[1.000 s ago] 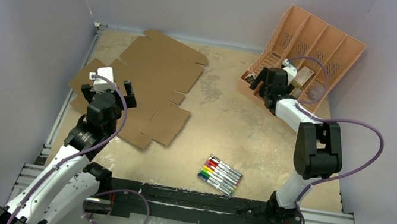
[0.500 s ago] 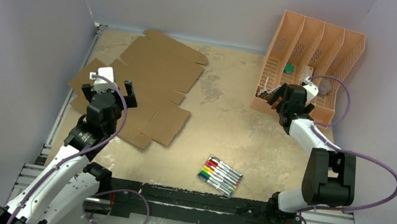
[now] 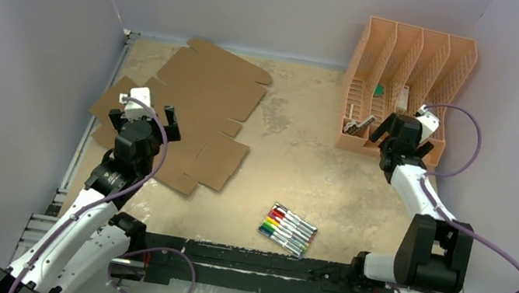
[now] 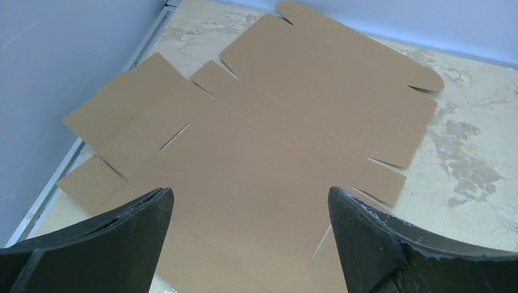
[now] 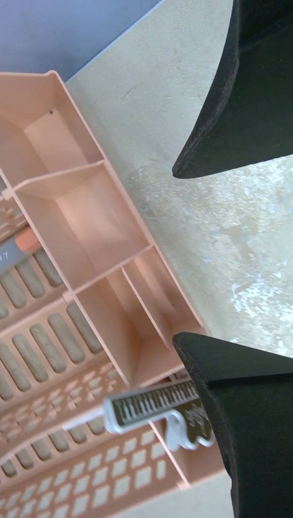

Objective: Fold the paper box

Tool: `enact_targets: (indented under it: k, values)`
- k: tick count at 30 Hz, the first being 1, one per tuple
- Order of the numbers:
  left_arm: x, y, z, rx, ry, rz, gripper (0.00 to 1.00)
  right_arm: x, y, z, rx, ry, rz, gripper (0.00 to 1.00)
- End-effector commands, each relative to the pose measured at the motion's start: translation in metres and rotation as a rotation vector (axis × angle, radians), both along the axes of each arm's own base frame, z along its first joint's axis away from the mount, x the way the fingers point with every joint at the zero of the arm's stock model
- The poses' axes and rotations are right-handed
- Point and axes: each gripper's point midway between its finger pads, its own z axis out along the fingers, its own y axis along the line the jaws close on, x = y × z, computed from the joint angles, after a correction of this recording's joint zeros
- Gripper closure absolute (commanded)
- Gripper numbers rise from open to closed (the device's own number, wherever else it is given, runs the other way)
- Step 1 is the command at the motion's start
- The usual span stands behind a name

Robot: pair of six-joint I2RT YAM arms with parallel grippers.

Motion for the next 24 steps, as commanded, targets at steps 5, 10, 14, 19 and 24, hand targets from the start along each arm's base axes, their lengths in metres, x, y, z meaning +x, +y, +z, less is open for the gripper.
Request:
enact_targets:
  k: [5, 10, 14, 19, 24]
  values:
    - [0.027, -0.034, -0.012, -0.067, 0.069, -0.109, 0.01, 0.008, 0.084, 0.059, -0.026, -0.107, 0.32, 0.01]
    - [0.057, -0.054, -0.027, -0.118, 0.151, -0.116, 0.01, 0.004, 0.133, 0.064, 0.025, -0.143, 0.483, 0.01]
    - [0.088, -0.071, -0.051, -0.161, 0.207, -0.112, 0.01, 0.002, 0.17, 0.064, 0.05, -0.166, 0.623, 0.01]
    - [0.131, -0.109, -0.092, -0.188, 0.306, -0.214, 0.04, -0.006, 0.203, 0.053, 0.116, -0.174, 0.768, 0.01]
    - [0.166, -0.138, -0.142, -0.129, 0.47, -0.315, 0.09, -0.021, 0.222, 0.042, 0.184, -0.151, 0.837, 0.01]
